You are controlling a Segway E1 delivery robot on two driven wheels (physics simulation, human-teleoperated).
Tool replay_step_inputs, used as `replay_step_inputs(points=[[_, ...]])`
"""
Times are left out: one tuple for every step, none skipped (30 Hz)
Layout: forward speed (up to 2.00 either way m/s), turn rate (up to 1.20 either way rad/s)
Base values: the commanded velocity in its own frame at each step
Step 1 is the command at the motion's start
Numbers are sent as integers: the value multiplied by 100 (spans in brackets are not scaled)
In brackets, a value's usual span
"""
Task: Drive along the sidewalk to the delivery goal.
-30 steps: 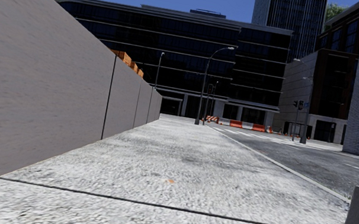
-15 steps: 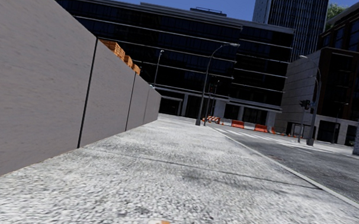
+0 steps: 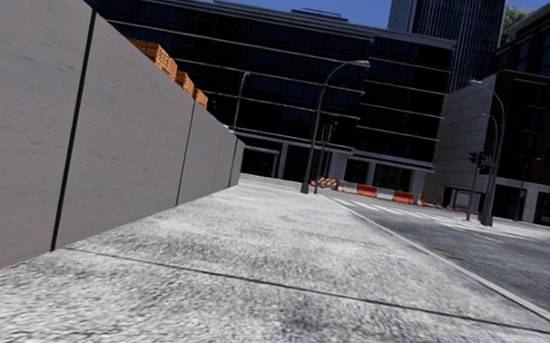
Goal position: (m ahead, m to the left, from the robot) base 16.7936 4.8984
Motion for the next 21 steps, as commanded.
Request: replay_step_inputs(points=[[200,-20],[200,-22],[200,-22],[200,-23],[200,-23],[200,-23],[200,-5],[200,0],[200,0],[200,0],[200,0],[200,0],[200,0],[200,0],[200,0],[200,0],[200,0],[200,0],[200,0],[200,0],[200,0]])
